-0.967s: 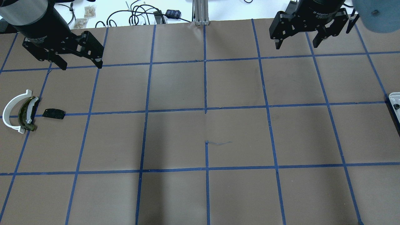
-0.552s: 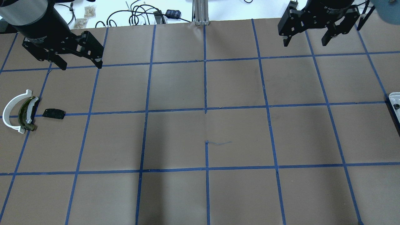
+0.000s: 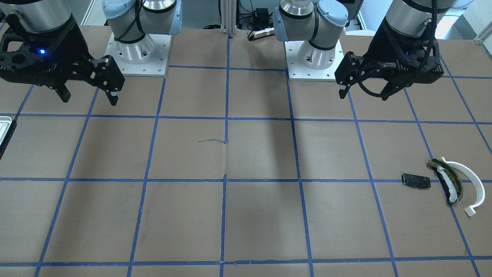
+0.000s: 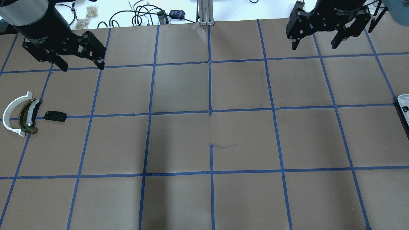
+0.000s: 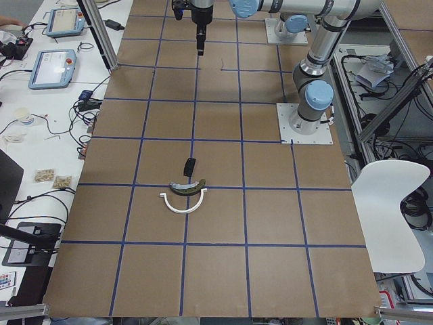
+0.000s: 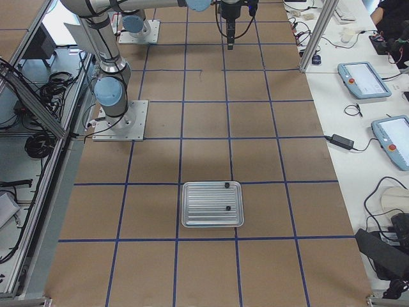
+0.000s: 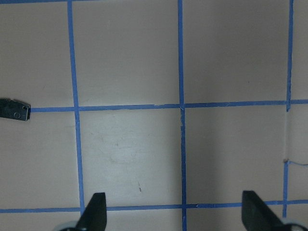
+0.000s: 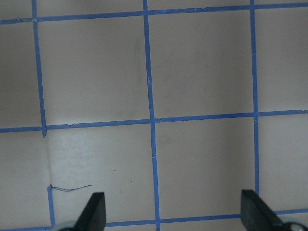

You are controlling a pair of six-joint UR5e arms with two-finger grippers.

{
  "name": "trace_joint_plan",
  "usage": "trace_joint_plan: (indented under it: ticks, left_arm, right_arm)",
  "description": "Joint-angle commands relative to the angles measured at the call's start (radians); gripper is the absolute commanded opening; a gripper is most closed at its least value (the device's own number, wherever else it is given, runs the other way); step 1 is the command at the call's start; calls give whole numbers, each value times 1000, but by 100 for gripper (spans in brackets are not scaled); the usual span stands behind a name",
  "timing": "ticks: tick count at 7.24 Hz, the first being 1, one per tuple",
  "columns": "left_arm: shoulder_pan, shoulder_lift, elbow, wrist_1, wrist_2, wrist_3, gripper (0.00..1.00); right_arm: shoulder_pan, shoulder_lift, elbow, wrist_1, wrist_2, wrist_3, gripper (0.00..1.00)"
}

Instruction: Place bearing gear from tray to pile

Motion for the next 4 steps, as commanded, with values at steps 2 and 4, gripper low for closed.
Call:
trace_joint_plan:
  ticks: [2, 4]
  left_arm:
    - [1, 0, 1, 0, 2, 0, 100]
    - [1, 0, 1, 0, 0, 0, 100]
  right_arm:
    - [-182, 0, 4, 2, -2, -259, 100]
    - [-382, 55, 2, -1, -57, -511, 100]
